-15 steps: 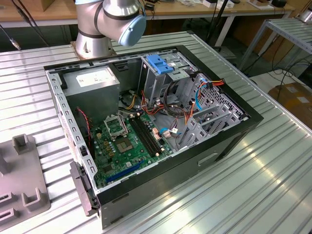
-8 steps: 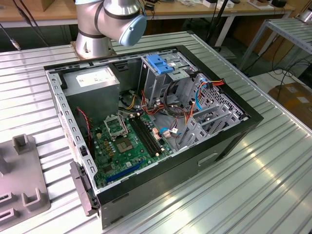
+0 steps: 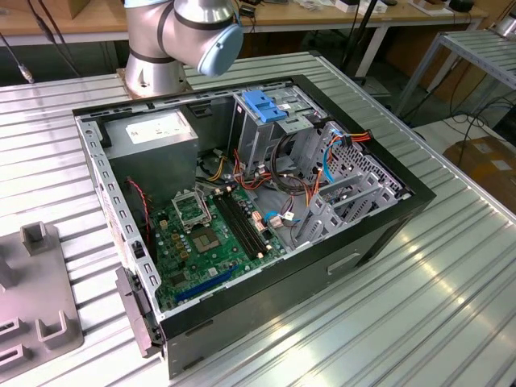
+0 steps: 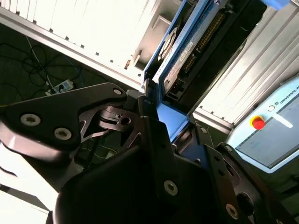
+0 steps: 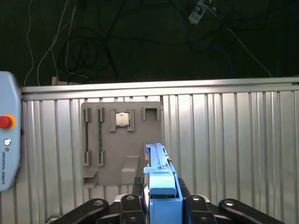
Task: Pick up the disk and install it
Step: 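Pick up the disk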
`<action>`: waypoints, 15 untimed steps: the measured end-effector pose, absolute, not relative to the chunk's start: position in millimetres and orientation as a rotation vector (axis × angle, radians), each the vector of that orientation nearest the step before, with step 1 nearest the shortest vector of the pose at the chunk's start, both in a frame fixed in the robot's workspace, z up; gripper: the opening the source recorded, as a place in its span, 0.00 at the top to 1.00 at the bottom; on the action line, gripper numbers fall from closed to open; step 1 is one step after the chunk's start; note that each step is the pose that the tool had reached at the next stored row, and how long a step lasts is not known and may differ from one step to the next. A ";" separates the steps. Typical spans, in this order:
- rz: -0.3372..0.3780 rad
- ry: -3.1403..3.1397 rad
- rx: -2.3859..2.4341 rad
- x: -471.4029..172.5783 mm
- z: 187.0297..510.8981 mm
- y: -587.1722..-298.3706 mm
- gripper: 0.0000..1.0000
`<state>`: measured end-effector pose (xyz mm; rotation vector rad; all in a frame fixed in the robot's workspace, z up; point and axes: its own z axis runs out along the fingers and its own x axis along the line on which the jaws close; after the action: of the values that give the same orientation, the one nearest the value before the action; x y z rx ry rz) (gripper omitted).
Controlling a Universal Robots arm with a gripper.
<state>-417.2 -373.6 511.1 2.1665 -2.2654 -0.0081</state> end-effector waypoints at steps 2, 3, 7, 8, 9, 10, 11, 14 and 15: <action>-0.008 -2.265 2.166 -413.3 511.1 -373.6 0.63; -0.008 -2.265 2.167 -409.1 511.0 -373.6 0.63; -0.008 -2.265 2.166 -396.5 511.1 -373.6 0.63; -0.008 -2.265 2.166 -394.1 511.1 -373.6 0.63; -0.008 -2.265 2.166 -391.8 511.0 -373.6 0.63; -0.008 -2.265 2.166 -388.1 511.1 -373.6 0.63; -0.008 -2.265 2.166 -385.6 511.1 -373.6 0.63; -0.008 -2.265 2.166 -374.4 511.1 -373.6 0.63; -0.008 -2.265 2.166 -372.0 511.1 -373.6 0.63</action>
<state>-372.0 -373.6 511.1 2.1663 -2.2651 -0.0085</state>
